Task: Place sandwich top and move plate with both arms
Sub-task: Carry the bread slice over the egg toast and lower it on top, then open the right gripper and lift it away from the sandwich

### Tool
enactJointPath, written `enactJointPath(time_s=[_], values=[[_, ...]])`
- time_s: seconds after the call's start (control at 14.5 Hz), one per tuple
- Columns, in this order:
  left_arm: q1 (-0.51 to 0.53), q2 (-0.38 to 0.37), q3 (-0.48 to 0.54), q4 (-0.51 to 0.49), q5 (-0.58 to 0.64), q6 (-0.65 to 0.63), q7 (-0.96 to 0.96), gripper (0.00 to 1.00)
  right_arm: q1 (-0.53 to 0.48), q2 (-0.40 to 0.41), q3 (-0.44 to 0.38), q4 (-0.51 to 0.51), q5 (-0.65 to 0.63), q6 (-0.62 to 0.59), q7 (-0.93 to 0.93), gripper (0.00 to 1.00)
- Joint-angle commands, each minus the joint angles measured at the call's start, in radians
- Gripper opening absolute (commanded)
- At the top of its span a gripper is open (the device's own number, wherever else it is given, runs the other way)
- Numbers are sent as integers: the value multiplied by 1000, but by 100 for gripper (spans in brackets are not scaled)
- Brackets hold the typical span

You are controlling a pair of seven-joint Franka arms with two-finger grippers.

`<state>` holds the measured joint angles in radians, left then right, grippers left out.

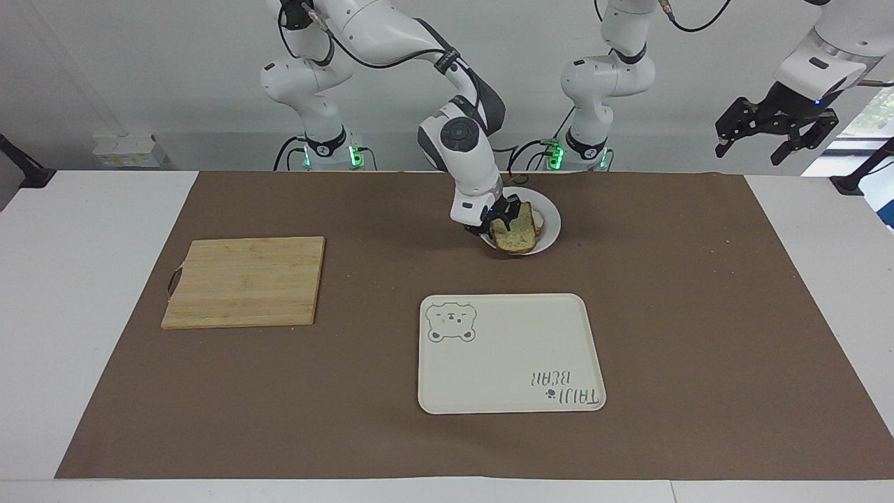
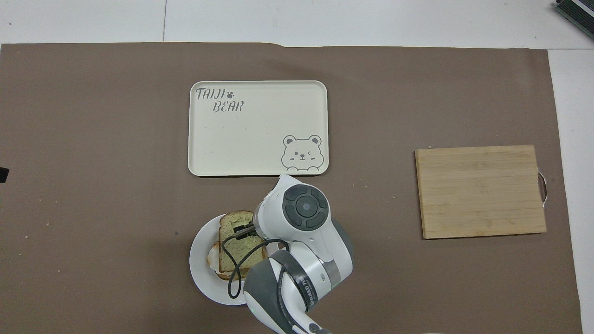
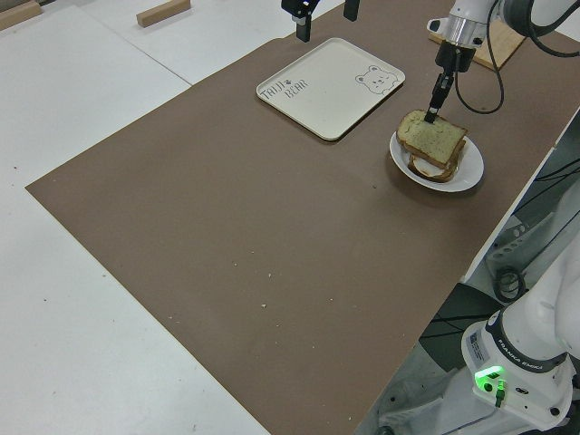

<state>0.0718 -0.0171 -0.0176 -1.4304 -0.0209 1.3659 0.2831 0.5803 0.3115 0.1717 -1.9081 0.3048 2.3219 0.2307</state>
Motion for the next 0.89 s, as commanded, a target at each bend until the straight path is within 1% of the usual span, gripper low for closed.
enactJointPath(time_s=[0.0,0.21,0.62,0.83], values=[[17,-6,-13,7,6,-18,10,100,-43,-2,8,14,-39,13,-2,100],[17,-6,-13,7,6,-18,10,100,-98,-23,6,21,-82,11,-7,100],[17,-6,-13,7,6,-18,10,100,-227,-112,6,27,-222,-16,-16,100],[17,-6,-13,7,6,-18,10,100,-322,-131,6,70,-228,-128,-54,100]])
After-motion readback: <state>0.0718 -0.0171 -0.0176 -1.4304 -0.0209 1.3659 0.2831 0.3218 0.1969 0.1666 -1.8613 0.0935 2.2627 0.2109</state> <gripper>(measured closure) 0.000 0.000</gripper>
